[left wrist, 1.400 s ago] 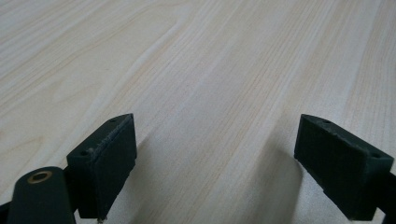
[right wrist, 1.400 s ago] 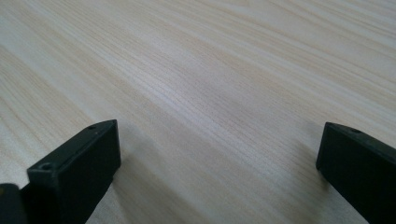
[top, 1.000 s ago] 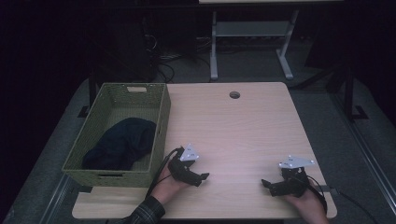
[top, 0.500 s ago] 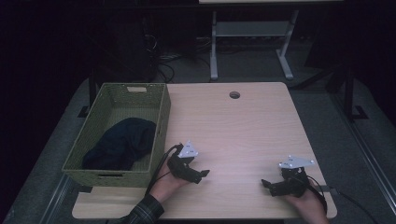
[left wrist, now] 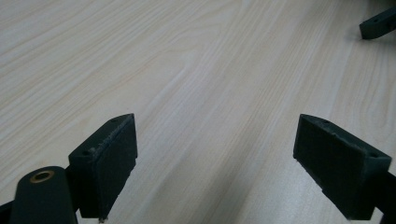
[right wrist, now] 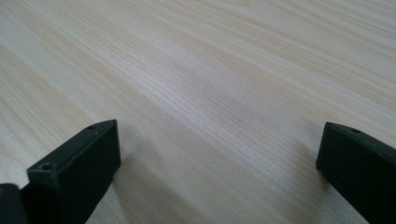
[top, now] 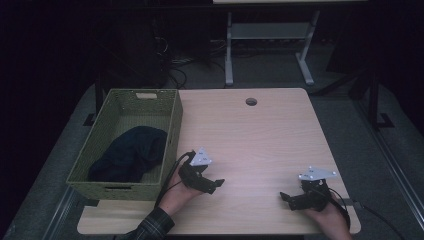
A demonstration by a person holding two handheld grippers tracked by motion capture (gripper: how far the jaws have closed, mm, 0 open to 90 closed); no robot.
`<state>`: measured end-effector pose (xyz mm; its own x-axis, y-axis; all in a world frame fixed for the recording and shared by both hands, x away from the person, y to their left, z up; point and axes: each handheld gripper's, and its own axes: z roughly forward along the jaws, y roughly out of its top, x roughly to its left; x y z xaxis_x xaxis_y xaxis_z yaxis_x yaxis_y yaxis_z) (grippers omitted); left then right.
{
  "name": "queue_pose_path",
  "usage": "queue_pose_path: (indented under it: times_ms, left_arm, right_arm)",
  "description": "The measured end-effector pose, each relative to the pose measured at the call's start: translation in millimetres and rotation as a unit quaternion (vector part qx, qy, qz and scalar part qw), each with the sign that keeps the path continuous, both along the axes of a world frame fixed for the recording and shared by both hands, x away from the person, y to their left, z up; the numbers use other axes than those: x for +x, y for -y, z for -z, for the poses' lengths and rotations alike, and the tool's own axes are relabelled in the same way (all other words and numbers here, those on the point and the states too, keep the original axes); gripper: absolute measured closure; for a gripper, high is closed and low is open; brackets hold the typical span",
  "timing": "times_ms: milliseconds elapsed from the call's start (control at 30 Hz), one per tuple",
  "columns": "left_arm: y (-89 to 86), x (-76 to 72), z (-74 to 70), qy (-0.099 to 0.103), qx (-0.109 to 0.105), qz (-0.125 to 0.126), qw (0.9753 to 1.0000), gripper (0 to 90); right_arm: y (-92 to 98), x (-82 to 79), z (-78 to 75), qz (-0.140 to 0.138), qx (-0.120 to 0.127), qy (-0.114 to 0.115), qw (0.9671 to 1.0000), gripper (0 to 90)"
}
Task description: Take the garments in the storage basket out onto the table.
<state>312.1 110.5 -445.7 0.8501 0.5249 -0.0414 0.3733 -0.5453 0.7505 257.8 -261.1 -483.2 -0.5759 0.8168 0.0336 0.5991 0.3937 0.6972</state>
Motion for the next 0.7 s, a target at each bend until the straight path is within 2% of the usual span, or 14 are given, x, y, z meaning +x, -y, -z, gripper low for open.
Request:
queue_pose_path:
  times_ms: [533, 700]
  left_arm:
    - [-1.0, 1.7, -9.8, -0.002, -0.012, -0.001, 0.9999, 13.3]
    - [-0.9, 3.4, -14.4, 0.004, -0.007, 0.004, 1.0, 13.3]
  right_arm:
    - [0.0, 0.0, 0.0, 0.0, 0.0, 0.0, 1.0, 0.0]
    - [0.0, 0.0, 0.0, 0.0, 0.0, 0.0, 1.0, 0.0]
